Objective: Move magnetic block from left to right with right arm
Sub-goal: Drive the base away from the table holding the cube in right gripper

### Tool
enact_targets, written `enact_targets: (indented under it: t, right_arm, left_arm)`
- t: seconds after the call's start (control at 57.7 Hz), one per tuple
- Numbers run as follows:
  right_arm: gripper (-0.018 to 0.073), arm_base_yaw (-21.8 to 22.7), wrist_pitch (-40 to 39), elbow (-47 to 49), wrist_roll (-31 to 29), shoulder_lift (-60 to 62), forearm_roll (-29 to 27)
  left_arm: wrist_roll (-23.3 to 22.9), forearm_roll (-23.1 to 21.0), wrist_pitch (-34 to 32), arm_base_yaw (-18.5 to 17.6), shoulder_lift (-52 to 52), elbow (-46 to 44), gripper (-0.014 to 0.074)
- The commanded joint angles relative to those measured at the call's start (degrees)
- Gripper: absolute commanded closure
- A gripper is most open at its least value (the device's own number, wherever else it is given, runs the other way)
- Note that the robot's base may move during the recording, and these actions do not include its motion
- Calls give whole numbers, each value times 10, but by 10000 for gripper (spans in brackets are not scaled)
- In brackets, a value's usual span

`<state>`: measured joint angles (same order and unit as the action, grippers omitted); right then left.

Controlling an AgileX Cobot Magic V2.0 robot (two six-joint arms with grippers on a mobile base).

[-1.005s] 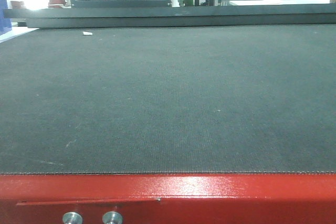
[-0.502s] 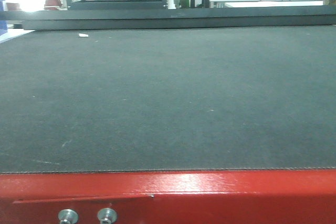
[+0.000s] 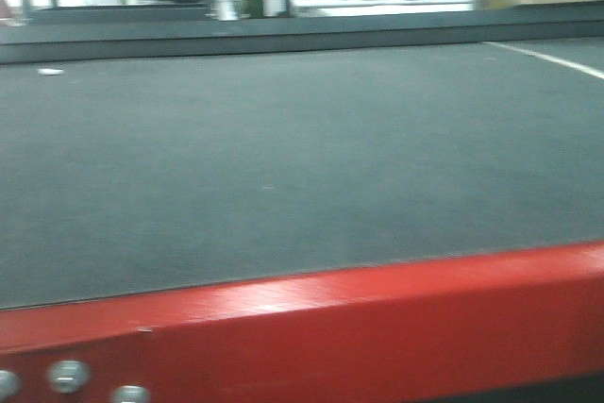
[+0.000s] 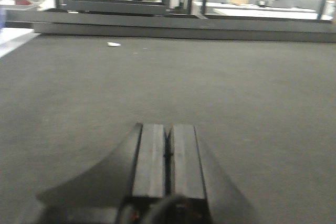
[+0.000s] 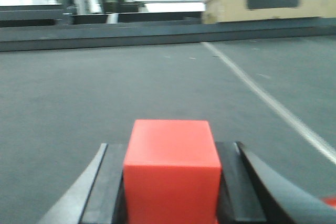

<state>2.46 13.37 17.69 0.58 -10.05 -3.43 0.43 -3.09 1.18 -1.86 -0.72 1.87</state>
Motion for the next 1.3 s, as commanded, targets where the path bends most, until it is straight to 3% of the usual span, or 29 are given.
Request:
enact_targets:
  t: [0.0,1.282]
  right_arm:
    - [241,4,-54,17,-6,-6,-1]
    - [241,4,-54,17,-6,-6,-1]
  left_arm:
    - [-4,-1,-48,0,-7,5,722]
    - [-4,-1,-48,0,-7,5,722]
